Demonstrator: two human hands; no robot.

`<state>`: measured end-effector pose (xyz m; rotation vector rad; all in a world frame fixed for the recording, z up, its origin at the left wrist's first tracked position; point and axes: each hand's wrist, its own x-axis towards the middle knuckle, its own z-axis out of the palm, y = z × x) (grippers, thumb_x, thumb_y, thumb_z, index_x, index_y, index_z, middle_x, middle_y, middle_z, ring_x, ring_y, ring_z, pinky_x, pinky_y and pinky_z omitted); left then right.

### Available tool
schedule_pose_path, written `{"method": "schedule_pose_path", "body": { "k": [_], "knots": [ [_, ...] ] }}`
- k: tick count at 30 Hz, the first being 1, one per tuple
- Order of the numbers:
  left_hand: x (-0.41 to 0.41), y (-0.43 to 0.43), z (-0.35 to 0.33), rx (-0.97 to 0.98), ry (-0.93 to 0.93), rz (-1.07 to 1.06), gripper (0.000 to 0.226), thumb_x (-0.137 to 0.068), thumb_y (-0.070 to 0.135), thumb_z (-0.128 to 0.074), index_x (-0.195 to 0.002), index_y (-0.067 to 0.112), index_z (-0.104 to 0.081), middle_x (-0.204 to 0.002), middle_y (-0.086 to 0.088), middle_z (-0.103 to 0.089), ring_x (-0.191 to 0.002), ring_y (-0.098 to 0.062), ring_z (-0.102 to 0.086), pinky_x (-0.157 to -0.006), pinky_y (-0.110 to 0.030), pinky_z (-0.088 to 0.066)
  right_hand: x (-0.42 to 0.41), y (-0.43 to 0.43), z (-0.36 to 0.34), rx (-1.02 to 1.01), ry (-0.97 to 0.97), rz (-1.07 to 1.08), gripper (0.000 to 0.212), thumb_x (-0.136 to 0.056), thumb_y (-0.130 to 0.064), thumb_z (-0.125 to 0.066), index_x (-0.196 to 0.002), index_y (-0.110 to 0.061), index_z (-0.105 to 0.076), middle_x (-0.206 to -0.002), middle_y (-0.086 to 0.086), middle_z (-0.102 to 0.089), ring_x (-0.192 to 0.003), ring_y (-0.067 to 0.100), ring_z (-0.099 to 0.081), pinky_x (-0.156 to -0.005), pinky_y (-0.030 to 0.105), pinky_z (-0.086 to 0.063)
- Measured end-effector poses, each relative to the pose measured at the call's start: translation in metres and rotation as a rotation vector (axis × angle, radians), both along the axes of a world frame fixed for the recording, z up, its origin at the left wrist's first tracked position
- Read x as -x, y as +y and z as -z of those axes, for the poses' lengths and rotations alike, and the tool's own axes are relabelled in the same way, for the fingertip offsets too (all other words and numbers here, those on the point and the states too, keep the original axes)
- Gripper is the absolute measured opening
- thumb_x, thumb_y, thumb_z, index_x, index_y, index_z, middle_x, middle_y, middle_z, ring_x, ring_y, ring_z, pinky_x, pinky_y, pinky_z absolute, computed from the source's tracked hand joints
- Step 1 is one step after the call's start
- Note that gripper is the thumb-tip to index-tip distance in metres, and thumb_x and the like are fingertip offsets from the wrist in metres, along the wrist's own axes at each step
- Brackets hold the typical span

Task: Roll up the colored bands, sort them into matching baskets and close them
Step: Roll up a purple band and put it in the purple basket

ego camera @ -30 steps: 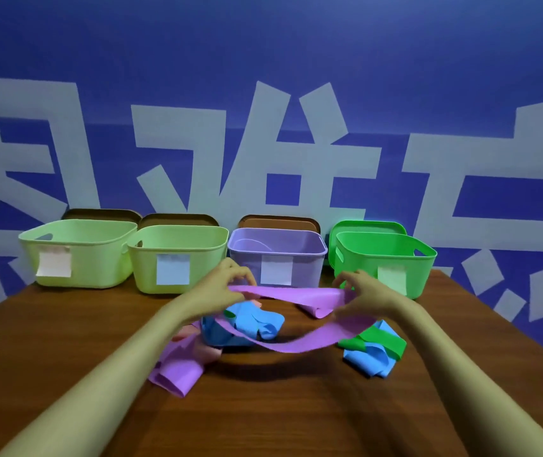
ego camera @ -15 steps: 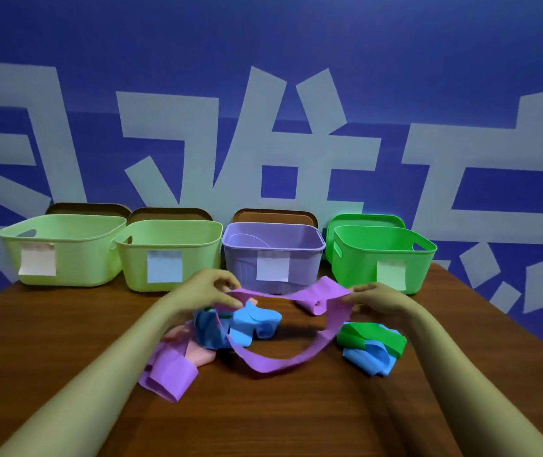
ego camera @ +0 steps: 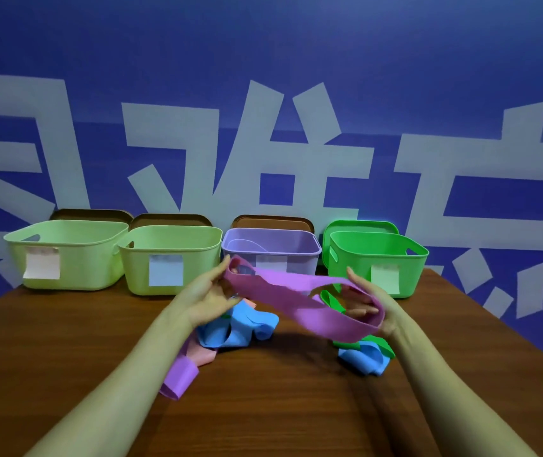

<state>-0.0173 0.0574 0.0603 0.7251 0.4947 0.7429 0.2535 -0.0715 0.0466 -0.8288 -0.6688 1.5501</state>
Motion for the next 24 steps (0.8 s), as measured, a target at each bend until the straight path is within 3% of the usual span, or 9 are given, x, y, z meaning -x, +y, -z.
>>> {"method": "schedule_pose_path", "body": {
  "k": [3, 6, 8, 11, 12, 16, 20, 22, 24],
  "knots": [
    [-0.007, -0.007, -0.014, -0.199, -0.009, 0.034, 0.013, -0.093, 0.016, -0.054, -0.095, 0.016, -0.066, -0.084, -0.004, -0.066, -0.072, -0.014, -0.065, -0.075, -0.031, -0.054, 0.010, 0.001, 0.002, 0.224, -0.724, 0.095, 0.039, -0.096, -0.038, -0.049, -0.071, -0.009, -0.058, -0.059, 0.004, -0.055, -0.046, 0.010, -0.048, -0.046, 0.018, -0.041],
    [-0.020, -0.021, -0.028, -0.484, 0.174, 0.116, 0.015, -0.094, 0.012, -0.053, -0.099, 0.018, -0.066, -0.086, 0.002, -0.068, -0.076, -0.011, -0.061, -0.069, -0.025, -0.051, 0.021, 0.005, -0.001, 0.186, -1.084, 0.088, 0.031, -0.097, -0.036, -0.050, -0.102, -0.008, -0.064, -0.095, 0.005, -0.061, -0.079, 0.016, -0.052, -0.072, 0.026, -0.041],
    [-0.031, -0.031, -0.036, -0.617, 0.265, 0.128, 0.016, -0.095, 0.012, -0.053, -0.099, 0.020, -0.066, -0.083, 0.009, -0.068, -0.075, -0.005, -0.060, -0.071, -0.022, -0.048, 0.032, 0.006, -0.014, 0.060, -1.042, 0.211, 0.028, -0.098, -0.030, -0.050, -0.100, -0.006, -0.064, -0.094, 0.007, -0.062, -0.077, 0.016, -0.053, -0.070, 0.025, -0.042],
    [-0.046, -0.038, -0.043, -0.774, 0.321, 0.062, 0.016, -0.095, 0.013, -0.054, -0.101, 0.021, -0.066, -0.090, 0.012, -0.068, -0.088, -0.006, -0.060, -0.079, -0.022, -0.047, 0.052, 0.000, -0.045, -0.165, -0.735, 0.348, 0.029, -0.098, -0.033, -0.047, -0.093, -0.010, -0.065, -0.083, 0.001, -0.067, -0.075, 0.012, -0.062, -0.070, 0.022, -0.049],
    [-0.050, -0.040, -0.047, -0.829, 0.327, 0.044, 0.016, -0.095, 0.013, -0.054, -0.102, 0.021, -0.066, -0.095, 0.010, -0.068, -0.093, -0.008, -0.060, -0.082, -0.022, -0.047, 0.057, -0.003, -0.056, -0.231, -0.719, 0.364, 0.028, -0.097, -0.034, -0.050, -0.092, -0.011, -0.066, -0.082, 0.001, -0.067, -0.077, 0.012, -0.063, -0.073, 0.024, -0.051],
    [-0.059, -0.047, -0.062, -1.021, 0.297, -0.044, 0.019, -0.091, 0.011, -0.060, -0.103, 0.021, -0.070, -0.103, 0.002, -0.071, -0.101, -0.013, -0.064, -0.090, -0.027, -0.051, 0.066, -0.013, -0.087, -0.432, -0.867, 0.393, 0.008, -0.090, -0.019, -0.062, -0.088, -0.013, -0.068, -0.079, -0.003, -0.067, -0.077, 0.007, -0.063, -0.077, 0.028, -0.054],
    [-0.064, -0.052, -0.073, -1.006, 0.251, -0.323, 0.019, -0.077, 0.012, -0.077, -0.091, 0.016, -0.064, -0.086, 0.002, -0.067, -0.086, -0.012, -0.063, -0.075, -0.016, -0.053, 0.066, -0.013, -0.106, -0.482, -0.854, 0.461, 0.007, -0.089, -0.010, -0.063, -0.083, -0.012, -0.064, -0.073, -0.003, -0.066, -0.067, 0.005, -0.062, -0.065, 0.020, -0.051],
    [-0.067, -0.050, -0.073, -1.054, 0.323, -0.433, 0.033, -0.072, 0.022, -0.081, -0.094, 0.017, -0.057, -0.094, 0.003, -0.064, -0.089, -0.009, -0.060, -0.076, -0.016, -0.049, 0.065, -0.013, -0.114, -0.514, -0.850, 0.452, 0.007, -0.091, -0.010, -0.061, -0.085, -0.012, -0.063, -0.075, -0.002, -0.064, -0.067, 0.003, -0.062, -0.063, 0.018, -0.050],
    [-0.069, -0.051, -0.071, -1.033, 0.311, -0.300, 0.043, -0.075, 0.026, -0.079, -0.110, 0.019, -0.055, -0.110, 0.002, -0.063, -0.102, -0.008, -0.060, -0.085, -0.020, -0.050, 0.066, -0.014, -0.121, -0.547, -0.854, 0.399, 0.008, -0.092, -0.011, -0.060, -0.086, -0.013, -0.063, -0.077, -0.003, -0.065, -0.070, 0.003, -0.061, -0.063, 0.016, -0.050]
  ]
}}
